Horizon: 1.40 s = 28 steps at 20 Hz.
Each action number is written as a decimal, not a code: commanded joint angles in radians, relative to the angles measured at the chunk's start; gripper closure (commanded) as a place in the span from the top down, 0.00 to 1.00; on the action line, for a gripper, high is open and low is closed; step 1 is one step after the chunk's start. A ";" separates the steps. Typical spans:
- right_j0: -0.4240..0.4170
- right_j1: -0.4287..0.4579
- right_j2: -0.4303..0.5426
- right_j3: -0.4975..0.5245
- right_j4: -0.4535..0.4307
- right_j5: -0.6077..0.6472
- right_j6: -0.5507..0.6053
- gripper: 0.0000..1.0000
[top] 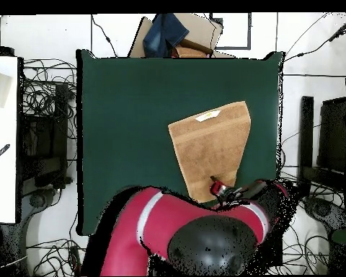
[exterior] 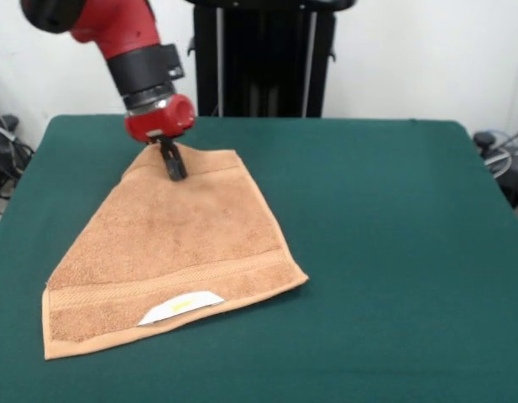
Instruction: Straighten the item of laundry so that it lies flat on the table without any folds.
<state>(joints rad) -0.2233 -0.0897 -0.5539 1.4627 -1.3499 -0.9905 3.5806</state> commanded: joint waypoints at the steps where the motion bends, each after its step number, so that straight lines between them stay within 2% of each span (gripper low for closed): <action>1: -0.135 0.040 0.247 -0.107 -0.064 -0.158 0.231 0.00; 6: -0.189 0.055 0.289 -0.177 -0.140 -0.253 0.267 0.00; 13: -0.208 0.066 0.306 -0.187 -0.153 -0.294 0.278 0.00; 17: -0.159 0.102 0.259 -0.226 -0.186 -0.193 0.245 0.00; 21: -0.110 0.149 0.205 -0.246 -0.139 -0.019 0.152 0.00; 28: -0.057 0.183 0.153 -0.217 -0.054 0.169 0.080 0.00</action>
<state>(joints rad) -0.3425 -0.0222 -0.4695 1.3114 -1.4816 -1.1748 3.5883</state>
